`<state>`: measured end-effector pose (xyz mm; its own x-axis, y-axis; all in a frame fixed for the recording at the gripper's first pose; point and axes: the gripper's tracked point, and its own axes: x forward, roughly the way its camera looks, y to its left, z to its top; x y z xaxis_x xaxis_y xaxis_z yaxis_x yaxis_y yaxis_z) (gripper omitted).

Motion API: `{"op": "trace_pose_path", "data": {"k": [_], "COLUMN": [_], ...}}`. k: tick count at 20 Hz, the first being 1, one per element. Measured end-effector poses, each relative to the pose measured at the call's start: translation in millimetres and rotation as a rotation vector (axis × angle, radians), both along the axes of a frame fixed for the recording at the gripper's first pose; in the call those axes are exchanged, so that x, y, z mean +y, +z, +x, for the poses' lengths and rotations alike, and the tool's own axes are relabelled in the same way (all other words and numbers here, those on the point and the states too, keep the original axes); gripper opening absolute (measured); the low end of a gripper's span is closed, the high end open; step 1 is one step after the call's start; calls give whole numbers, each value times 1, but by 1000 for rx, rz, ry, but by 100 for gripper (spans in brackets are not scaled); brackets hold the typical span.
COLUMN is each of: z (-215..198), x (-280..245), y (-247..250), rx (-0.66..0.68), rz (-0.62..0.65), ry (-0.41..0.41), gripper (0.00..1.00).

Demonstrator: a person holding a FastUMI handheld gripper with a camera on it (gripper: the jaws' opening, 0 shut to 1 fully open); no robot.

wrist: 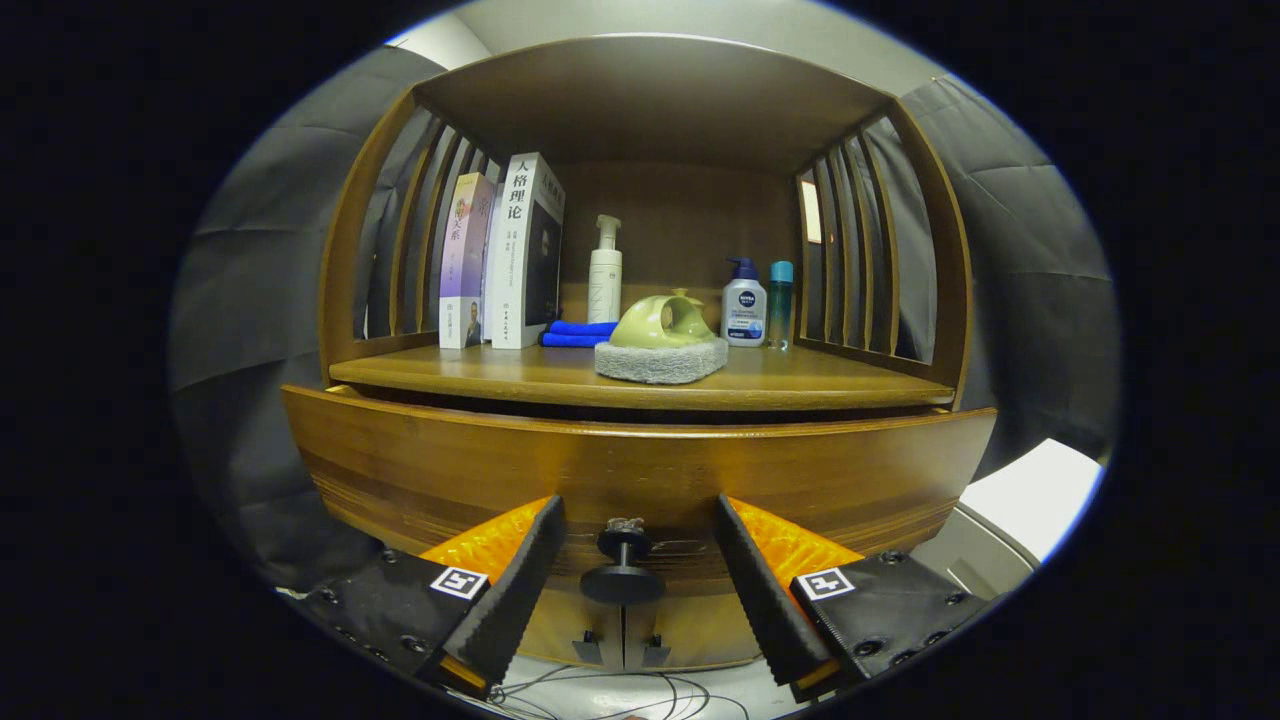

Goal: Pull open the drawer, take out the items inside it, and place them on the countertop above the cabinet.

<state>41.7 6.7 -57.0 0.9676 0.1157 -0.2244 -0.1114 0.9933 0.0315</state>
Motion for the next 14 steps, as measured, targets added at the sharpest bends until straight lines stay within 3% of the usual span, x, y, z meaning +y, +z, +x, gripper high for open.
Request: {"op": "trace_pose_path", "data": {"k": [14], "z": [32], "x": [3], "y": [-1], "rx": [13], "rz": [-13], "ry": [5], "gripper": [97]}}
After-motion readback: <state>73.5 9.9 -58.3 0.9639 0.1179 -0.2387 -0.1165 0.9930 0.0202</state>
